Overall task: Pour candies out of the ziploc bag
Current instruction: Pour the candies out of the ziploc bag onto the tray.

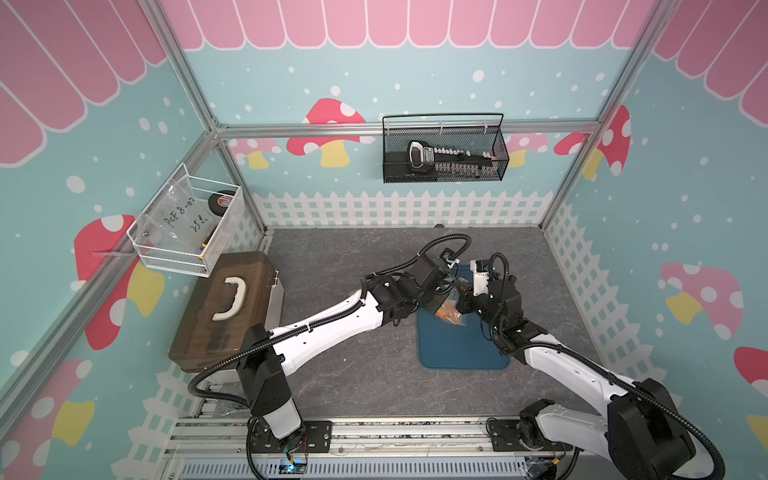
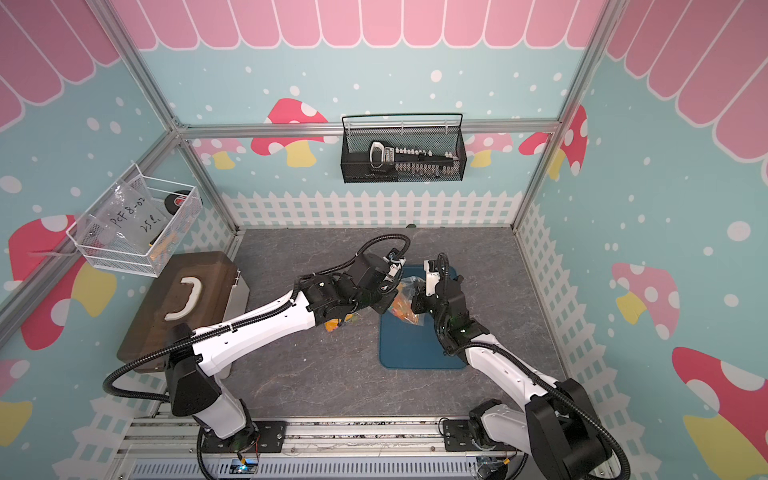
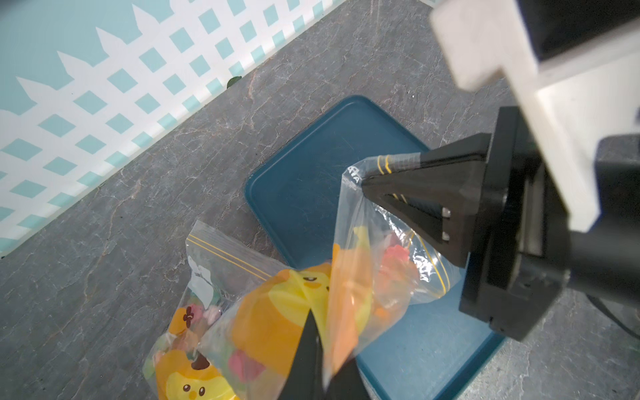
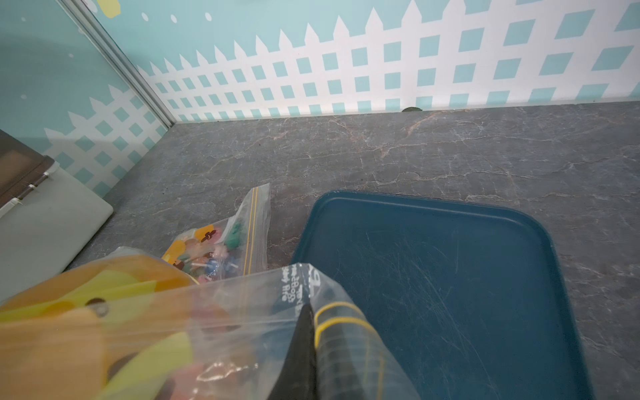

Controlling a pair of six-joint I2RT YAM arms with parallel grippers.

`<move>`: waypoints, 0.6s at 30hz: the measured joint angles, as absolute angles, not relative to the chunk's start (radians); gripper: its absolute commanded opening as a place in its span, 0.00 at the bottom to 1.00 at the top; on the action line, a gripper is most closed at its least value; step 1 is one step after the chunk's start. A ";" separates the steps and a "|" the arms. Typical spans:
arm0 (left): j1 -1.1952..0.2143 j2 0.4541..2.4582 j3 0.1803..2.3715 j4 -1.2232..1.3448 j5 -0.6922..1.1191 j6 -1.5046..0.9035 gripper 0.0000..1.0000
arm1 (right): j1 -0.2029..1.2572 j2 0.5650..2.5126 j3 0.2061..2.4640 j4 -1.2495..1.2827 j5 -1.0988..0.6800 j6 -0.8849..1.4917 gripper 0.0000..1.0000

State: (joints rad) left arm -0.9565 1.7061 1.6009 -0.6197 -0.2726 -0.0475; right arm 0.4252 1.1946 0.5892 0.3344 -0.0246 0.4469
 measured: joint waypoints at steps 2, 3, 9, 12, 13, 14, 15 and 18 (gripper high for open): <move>-0.956 1.731 1.636 -0.634 -0.275 -0.033 0.00 | 0.422 1.221 0.597 0.352 -0.035 0.447 0.00; -0.955 1.741 1.651 -0.641 -0.277 -0.027 0.00 | 0.419 1.232 0.601 0.358 -0.038 0.447 0.00; -0.948 1.801 1.733 -0.707 -0.312 0.016 0.00 | 0.403 1.284 0.622 0.385 -0.045 0.452 0.00; -0.942 1.813 1.741 -0.724 -0.338 0.035 0.00 | 0.395 1.288 0.622 0.389 -0.044 0.455 0.00; -0.939 1.814 1.741 -0.728 -0.345 0.039 0.00 | 0.392 1.288 0.622 0.389 -0.044 0.456 0.00; -0.936 1.816 1.741 -0.730 -0.349 0.043 0.00 | 0.390 1.288 0.622 0.390 -0.044 0.457 0.00; -0.931 1.816 1.741 -0.732 -0.353 0.046 0.00 | 0.389 1.287 0.622 0.390 -0.044 0.458 0.00; -0.919 1.816 1.741 -0.734 -0.358 0.054 0.00 | 0.385 1.287 0.622 0.395 -0.046 0.458 0.00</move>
